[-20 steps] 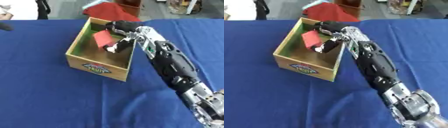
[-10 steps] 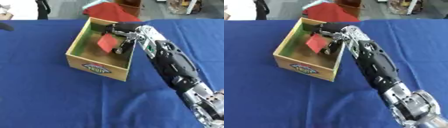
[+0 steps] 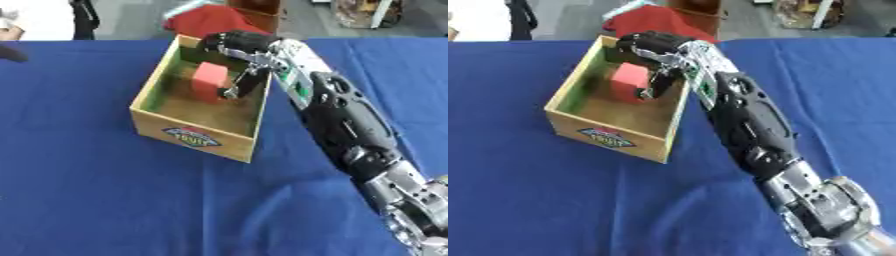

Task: Pick up objects on the table and place them in the box.

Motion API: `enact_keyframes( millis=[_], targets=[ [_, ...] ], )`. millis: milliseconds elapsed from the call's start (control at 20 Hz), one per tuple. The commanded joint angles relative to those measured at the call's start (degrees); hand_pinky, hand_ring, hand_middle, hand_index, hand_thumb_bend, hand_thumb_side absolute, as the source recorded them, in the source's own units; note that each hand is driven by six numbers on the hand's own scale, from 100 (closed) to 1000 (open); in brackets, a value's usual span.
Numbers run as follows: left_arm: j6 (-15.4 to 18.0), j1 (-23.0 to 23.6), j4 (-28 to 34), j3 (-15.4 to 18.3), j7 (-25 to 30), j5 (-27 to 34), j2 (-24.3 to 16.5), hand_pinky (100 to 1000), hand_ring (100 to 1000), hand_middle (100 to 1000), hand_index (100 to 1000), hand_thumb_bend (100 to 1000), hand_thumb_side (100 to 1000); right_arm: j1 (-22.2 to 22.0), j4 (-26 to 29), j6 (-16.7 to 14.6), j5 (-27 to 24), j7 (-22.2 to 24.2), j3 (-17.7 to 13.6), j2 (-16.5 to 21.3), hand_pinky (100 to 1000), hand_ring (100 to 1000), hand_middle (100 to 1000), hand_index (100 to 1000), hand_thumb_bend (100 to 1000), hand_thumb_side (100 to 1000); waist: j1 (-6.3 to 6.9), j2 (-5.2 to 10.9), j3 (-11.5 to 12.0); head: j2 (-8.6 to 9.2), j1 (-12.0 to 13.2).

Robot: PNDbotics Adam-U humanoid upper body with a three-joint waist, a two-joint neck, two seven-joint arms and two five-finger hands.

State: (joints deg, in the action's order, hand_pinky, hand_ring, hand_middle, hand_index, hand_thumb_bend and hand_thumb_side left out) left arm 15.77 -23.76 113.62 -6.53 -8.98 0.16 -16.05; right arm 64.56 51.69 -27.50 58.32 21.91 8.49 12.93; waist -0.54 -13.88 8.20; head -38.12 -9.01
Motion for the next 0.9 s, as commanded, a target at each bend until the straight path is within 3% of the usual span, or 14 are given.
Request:
enact_keyframes(
  millis=[50,350,550,600,900],
  targets=[
    [0.03,-0.5,0.97,0.24,0.28,0.0,-0.58,553,793,799,849,100,882,1.61,2.8,0.15,-1.3,-0.2,-0.6,1.44,921,935,893,928,371,100,0.3,1.34,-0.07,0.39,0.07],
    [0.02,-0.37,0.97,0.35,0.17,-0.07,-0.73,554,793,799,849,100,880,2.03,10.39,2.63,-3.65,-2.72,-0.55,3.71,851,869,846,905,258,115,0.38,1.71,-0.45,-0.16,0.46],
    [0.11,-0.28,0.97,0.54,-0.09,-0.22,-0.94,555,793,799,849,100,878,1.33,18.61,5.05,-7.17,-6.09,-0.35,6.92,800,827,825,878,178,248,0.4,2.01,-0.78,-0.55,1.0],
    [0.14,-0.24,0.97,0.6,-0.2,-0.27,-1.01,556,793,798,849,100,877,1.03,20.54,5.8,-8.47,-7.05,-0.37,7.82,773,807,813,865,123,310,0.39,2.08,-0.87,-0.62,1.13],
    [0.23,-0.02,0.97,0.88,-0.87,-0.59,-1.41,557,793,798,849,100,874,-1.92,31.85,10.6,-15.27,-10.74,-0.52,14.36,756,795,804,851,100,454,0.3,2.4,-1.38,-1.13,2.1]
  ],
)
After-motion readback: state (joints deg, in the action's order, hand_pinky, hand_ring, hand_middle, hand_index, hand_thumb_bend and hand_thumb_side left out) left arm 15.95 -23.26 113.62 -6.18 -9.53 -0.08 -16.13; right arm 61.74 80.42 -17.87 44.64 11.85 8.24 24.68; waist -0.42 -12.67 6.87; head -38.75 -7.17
